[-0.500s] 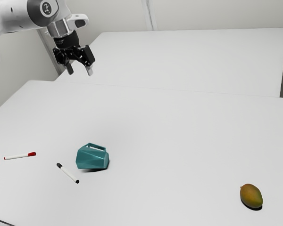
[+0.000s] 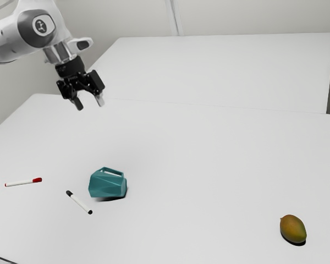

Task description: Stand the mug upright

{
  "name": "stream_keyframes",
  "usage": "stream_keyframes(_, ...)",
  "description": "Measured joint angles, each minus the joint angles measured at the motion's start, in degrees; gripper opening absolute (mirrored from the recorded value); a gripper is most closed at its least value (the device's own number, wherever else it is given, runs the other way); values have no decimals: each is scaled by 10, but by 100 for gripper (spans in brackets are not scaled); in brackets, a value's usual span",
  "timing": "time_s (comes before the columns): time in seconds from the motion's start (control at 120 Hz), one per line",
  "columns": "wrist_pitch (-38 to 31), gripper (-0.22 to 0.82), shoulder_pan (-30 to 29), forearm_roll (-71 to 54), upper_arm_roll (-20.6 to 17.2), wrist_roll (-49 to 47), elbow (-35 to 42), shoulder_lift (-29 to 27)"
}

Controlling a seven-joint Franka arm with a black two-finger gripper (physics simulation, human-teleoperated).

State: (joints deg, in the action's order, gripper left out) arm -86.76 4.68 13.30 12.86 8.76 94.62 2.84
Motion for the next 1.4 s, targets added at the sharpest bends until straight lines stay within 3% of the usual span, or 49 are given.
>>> stream_keyframes(0.167,-12,60,-26,34,18,8,85,-41)
stream_keyframes(0.525,-87,60,-43,183,122,104,270,-62)
stream_keyframes(0.875,-156,60,-67,354,134,249,337,35)
stream_keyframes(1.3,-131,60,-65,449,134,371,384,52)
stream_keyframes(1.333,-126,57,-65,450,134,377,384,54)
stream_keyframes(1.4,-119,39,-66,451,134,391,383,54)
